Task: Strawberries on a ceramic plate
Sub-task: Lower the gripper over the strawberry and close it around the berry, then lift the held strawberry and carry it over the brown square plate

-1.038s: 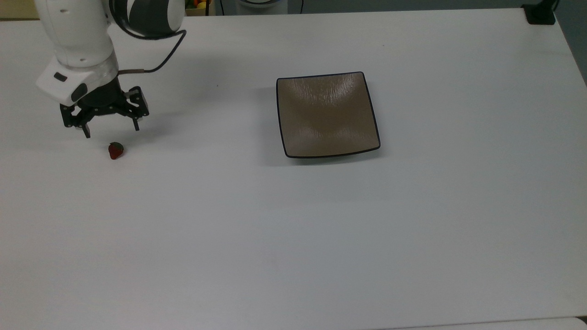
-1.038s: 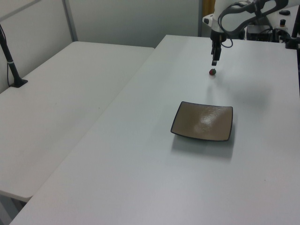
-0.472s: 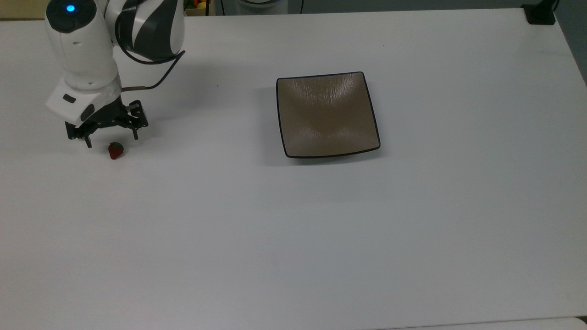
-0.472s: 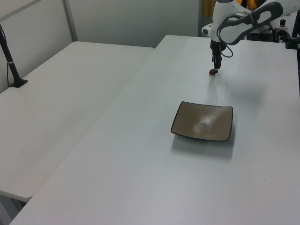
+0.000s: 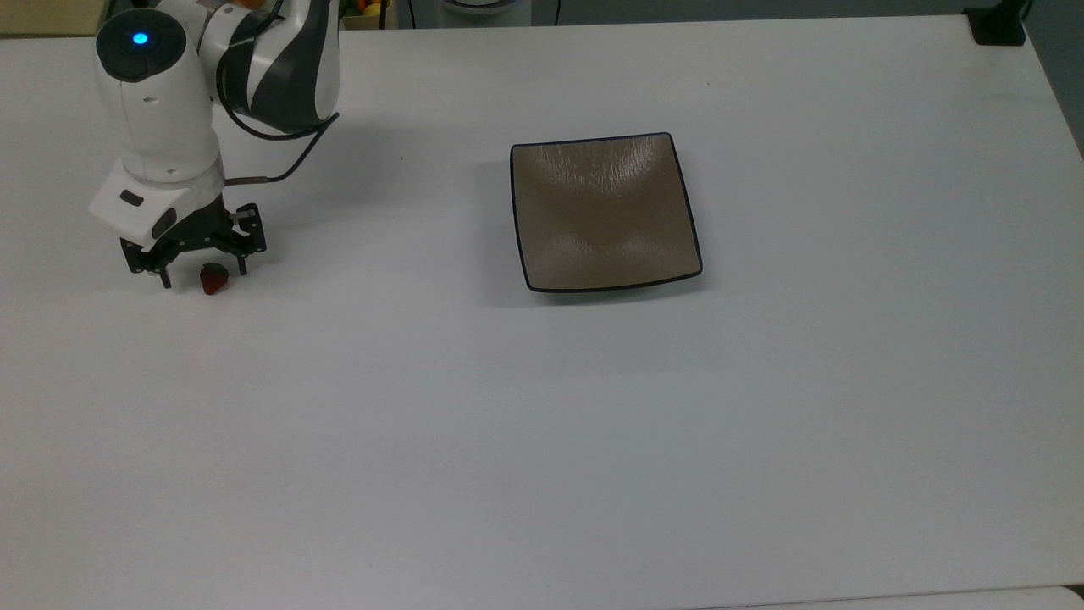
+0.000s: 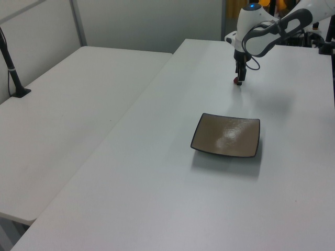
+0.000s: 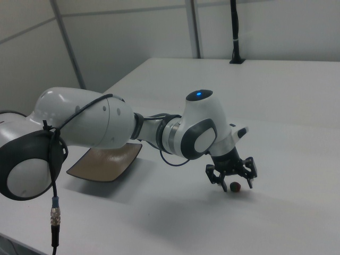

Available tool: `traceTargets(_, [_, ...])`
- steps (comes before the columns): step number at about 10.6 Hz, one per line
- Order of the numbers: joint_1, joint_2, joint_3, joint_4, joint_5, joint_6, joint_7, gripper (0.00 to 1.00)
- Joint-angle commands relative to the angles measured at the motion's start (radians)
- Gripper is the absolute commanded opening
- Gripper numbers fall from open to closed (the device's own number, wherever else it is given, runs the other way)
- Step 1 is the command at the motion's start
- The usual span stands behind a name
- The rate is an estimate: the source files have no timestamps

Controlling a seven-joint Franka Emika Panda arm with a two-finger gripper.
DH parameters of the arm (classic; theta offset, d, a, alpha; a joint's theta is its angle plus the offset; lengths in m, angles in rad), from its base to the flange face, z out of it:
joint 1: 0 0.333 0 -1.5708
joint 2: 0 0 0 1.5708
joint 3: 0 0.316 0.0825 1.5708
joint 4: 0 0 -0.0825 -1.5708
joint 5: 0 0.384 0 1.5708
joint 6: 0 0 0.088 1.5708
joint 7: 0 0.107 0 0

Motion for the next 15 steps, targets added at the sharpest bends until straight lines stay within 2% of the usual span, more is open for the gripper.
traceTargets(1, [0.004, -0.004, -0.008, -0.002, -0.023, 0.014, -0.017, 0.4])
traceTargets(2, [0.004, -0.004, -0.008, -0.002, -0.023, 0.014, -0.021, 0.21])
traceTargets(3, [0.006, -0.006, -0.008, -0.002, -0.022, 0.01, -0.014, 0.14])
traceTargets(4, [0.007, -0.012, -0.008, -0.002, -0.022, 0.002, -0.01, 0.12])
traceTargets(6, [0.013, -0.056, -0.008, 0.0, -0.02, -0.061, -0.008, 0.12])
traceTargets(11, [0.056, -0.266, 0.006, 0.008, 0.0, -0.341, -0.013, 0.12])
traceTargets(12, [0.056, -0.306, 0.017, 0.011, 0.016, -0.396, -0.014, 0.12])
traceTargets(15, [0.087, -0.389, 0.029, 0.046, 0.127, -0.548, -0.03, 0.12])
